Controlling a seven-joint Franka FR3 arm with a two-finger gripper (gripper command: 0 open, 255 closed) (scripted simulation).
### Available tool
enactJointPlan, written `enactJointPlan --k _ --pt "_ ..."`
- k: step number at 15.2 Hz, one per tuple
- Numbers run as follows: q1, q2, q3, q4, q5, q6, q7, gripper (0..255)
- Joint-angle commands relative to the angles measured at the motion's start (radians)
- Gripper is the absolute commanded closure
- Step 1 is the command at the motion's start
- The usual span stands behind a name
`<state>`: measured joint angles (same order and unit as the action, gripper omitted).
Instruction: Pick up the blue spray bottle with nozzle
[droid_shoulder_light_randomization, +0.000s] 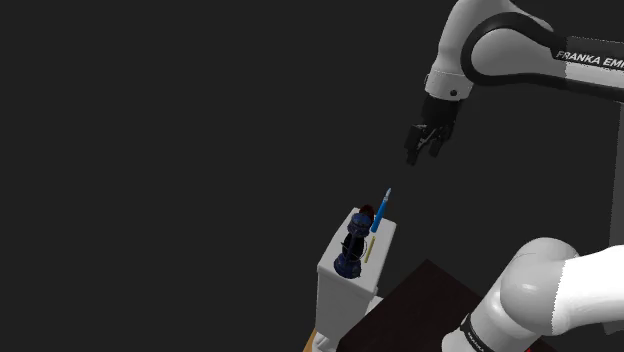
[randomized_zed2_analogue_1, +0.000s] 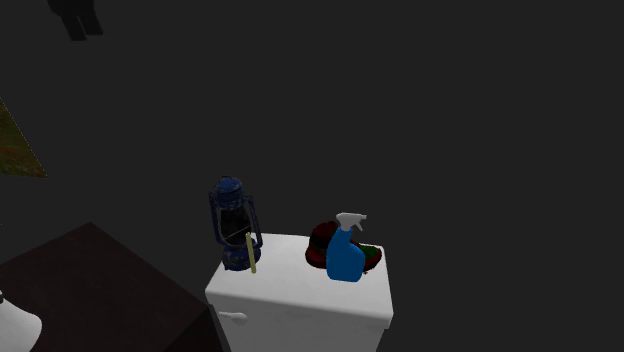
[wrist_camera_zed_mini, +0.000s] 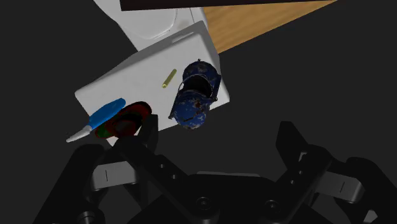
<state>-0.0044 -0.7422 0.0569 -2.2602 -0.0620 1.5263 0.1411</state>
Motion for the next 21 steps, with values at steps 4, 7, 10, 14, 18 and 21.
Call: enactJointPlan --k 4,7,10,14,18,21 --pt "-0.029 0.066 -0.022 -0.020 -0.011 0.084 0.022 0" --pt "-0.056 0.139 -0.044 -0.030 -0.021 0.165 0.043 0" --pt "-0.083 0.218 -0.067 -0.030 -0.029 0.242 0.064 0" --pt "-0.116 0.331 -0.099 -0.016 -0.036 0.339 0.090 0" --pt "-0.147 0.451 -0.133 0.013 -0.036 0.427 0.113 0" --pt "-0.169 0.544 -0.158 0.045 -0.030 0.486 0.127 0"
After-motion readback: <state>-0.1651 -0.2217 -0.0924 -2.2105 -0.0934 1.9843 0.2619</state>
